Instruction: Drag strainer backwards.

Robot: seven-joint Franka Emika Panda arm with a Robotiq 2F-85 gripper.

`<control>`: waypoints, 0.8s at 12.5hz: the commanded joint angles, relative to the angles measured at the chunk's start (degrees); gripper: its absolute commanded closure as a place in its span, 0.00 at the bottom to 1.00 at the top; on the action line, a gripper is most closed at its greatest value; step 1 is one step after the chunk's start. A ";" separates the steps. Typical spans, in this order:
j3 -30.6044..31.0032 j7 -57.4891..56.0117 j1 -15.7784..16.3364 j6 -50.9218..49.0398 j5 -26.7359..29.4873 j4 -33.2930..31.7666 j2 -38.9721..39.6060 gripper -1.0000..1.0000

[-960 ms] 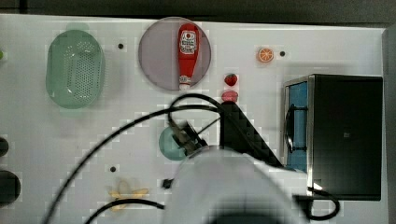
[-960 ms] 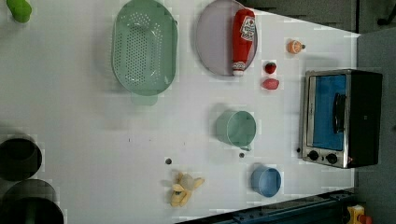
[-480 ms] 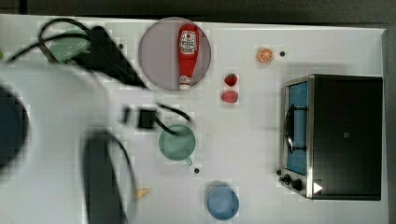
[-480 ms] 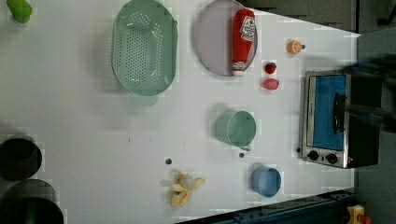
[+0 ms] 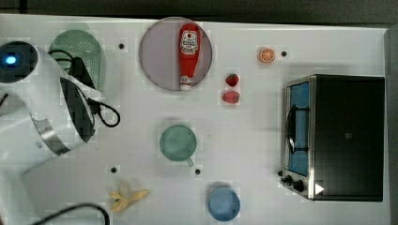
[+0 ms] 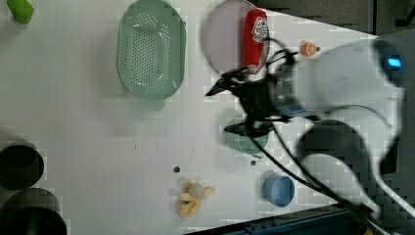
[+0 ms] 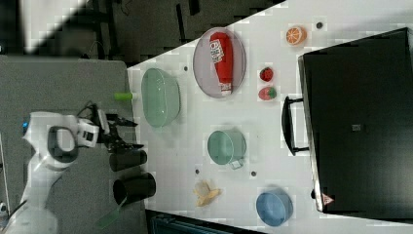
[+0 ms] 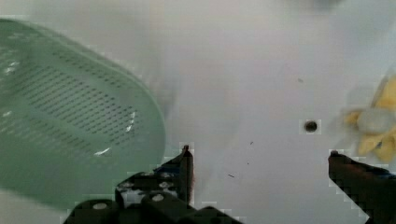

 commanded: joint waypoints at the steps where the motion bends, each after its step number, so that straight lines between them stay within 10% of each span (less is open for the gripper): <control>1: -0.15 15.31 0.68 1.91 -0.40 5.46 0.29 0.00; 10: -7.40 20.82 10.07 8.27 -0.44 25.68 24.14 0.00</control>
